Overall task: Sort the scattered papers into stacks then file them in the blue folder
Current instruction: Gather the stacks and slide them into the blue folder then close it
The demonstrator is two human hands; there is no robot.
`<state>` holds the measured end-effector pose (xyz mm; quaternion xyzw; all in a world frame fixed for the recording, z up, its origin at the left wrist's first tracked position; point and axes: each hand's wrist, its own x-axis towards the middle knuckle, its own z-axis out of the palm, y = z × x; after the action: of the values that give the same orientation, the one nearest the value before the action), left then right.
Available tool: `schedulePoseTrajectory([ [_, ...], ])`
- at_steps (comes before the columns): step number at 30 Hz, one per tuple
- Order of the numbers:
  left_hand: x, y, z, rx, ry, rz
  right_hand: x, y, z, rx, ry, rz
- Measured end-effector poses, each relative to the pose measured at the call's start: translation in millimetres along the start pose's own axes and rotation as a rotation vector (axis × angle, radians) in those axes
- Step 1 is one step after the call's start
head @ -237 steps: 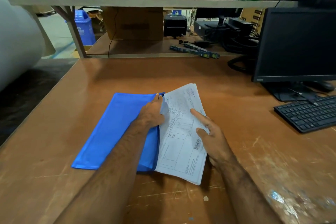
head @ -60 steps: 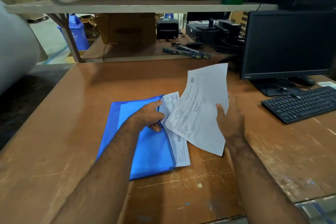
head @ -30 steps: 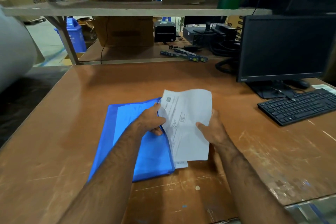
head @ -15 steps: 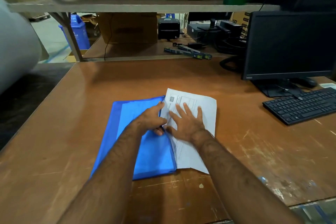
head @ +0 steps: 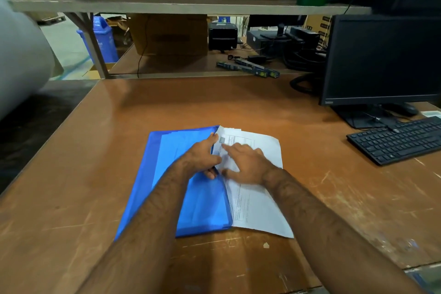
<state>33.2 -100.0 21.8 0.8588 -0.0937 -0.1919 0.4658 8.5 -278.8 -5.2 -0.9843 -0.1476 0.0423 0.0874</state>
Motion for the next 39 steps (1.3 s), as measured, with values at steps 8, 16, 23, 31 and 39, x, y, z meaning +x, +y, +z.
schedulePoseTrajectory([
  [8,-0.4,-0.1,-3.6,0.037,0.006,0.013,62.3,-11.8,6.1,-0.107,-0.104,0.030],
  [16,1.2,-6.9,-1.4,0.034,0.005,0.019,62.8,-1.8,15.8,-0.102,-0.113,-0.076],
  [23,3.4,-15.1,-8.7,-0.106,0.010,-0.031,33.6,-0.5,20.2,0.362,0.594,0.253],
  [31,2.0,-10.6,-6.6,-0.239,0.041,-0.005,-28.8,30.0,6.9,0.984,0.354,0.656],
  [39,-12.4,2.6,-13.3,-0.258,0.071,0.003,1.1,-18.0,3.0,0.644,0.194,0.371],
])
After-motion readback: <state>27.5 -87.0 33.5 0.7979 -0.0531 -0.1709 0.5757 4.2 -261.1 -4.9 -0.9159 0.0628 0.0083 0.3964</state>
